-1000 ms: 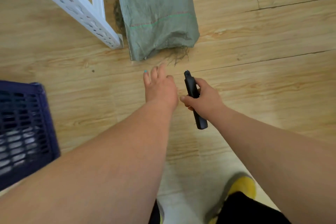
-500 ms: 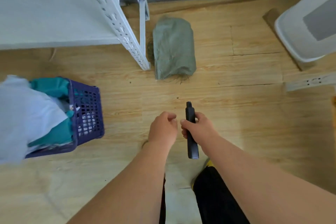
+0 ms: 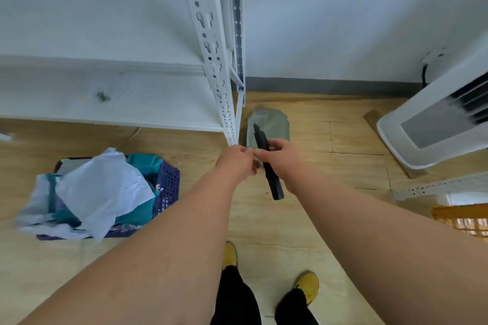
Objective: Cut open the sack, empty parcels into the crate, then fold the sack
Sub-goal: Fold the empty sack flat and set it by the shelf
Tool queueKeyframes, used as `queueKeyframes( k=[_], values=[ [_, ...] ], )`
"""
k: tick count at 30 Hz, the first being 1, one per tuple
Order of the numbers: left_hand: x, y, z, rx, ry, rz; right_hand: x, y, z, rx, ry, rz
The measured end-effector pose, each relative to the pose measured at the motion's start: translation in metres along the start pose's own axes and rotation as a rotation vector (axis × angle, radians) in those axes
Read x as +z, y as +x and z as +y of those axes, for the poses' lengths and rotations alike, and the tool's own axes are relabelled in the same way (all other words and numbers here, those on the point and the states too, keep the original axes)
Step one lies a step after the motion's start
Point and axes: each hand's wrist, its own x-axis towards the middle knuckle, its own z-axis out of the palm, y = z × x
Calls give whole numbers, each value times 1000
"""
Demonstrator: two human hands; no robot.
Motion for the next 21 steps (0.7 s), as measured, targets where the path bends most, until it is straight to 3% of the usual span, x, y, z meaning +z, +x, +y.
queueKeyframes(
  k=[5, 11, 16, 21],
  values=[
    [-57, -48, 31, 21, -147, -153, 15, -29, -65, -66, 138, -52],
    [-139, -99, 52, 115, -79, -291, 44, -63, -139, -159, 249, -103],
    [-173, -105, 49, 238, -99, -44, 78, -72, -175, -196, 327, -109],
    [-193, -78, 50, 276, -173, 341, 102, -78, -184, -227, 136, -217]
  ],
)
